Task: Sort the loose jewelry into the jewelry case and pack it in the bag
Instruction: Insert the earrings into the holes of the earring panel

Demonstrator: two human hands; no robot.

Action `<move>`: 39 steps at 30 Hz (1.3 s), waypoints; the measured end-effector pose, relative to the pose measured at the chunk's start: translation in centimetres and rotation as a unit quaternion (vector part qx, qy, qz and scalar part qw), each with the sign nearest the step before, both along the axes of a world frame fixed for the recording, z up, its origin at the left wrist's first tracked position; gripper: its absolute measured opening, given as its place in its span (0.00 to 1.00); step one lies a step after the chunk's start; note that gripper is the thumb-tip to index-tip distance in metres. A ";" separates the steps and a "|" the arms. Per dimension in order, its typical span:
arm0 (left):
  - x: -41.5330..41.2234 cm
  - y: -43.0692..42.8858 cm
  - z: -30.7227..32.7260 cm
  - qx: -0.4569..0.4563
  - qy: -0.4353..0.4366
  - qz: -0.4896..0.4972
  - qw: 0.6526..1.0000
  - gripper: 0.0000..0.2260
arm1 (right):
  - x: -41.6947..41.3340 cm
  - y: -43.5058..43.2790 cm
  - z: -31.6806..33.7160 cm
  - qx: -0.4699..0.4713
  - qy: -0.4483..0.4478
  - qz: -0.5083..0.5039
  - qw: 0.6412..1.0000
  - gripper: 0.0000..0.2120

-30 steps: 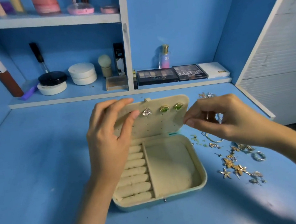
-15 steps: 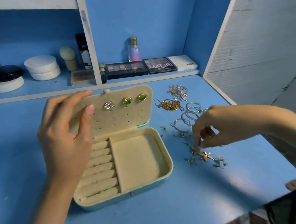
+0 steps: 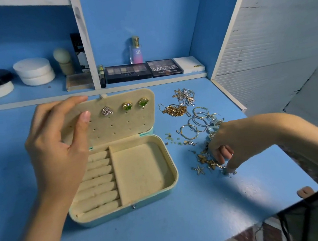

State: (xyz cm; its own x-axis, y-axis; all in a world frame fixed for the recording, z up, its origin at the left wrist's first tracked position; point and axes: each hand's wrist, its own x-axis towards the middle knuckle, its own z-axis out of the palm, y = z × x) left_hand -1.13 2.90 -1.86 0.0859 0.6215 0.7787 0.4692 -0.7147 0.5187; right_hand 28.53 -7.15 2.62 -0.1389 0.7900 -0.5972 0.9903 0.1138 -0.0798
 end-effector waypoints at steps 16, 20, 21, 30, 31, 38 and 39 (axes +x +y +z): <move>0.0 0.0 0.1 0.012 -0.008 0.004 1.000 0.09 | -3.2 0.8 3.2 0.066 0.152 -0.003 0.986 0.14; 0.1 0.0 0.1 0.004 -0.008 0.015 1.000 0.09 | -5.5 1.7 3.0 0.147 0.260 0.002 0.954 0.14; 0.1 0.0 0.2 0.001 -0.006 0.015 1.000 0.09 | -6.0 1.9 2.7 0.158 0.282 -0.003 0.946 0.14; 0.1 -0.1 0.4 0.009 -0.016 0.002 1.000 0.11 | -11.3 3.2 1.1 0.265 0.395 0.043 0.879 0.10; 0.1 -0.1 0.4 0.007 -0.017 0.001 1.000 0.11 | -11.9 3.4 1.0 0.301 0.387 0.047 0.871 0.08; -0.2 -0.1 0.4 -0.012 -0.019 -0.020 1.000 0.14 | -14.9 4.7 -0.3 0.502 0.293 0.054 0.812 0.08; -0.2 -0.1 0.4 -0.014 -0.023 -0.024 0.999 0.13 | -15.2 4.7 -0.3 0.516 0.284 0.043 0.807 0.07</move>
State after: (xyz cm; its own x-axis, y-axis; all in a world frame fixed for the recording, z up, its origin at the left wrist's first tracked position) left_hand -1.37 2.77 -1.46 0.0812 0.6390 0.7649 0.4095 -0.7211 0.5589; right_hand 13.29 -2.42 2.31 -0.2383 0.7985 0.5528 0.8121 0.4760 -0.3375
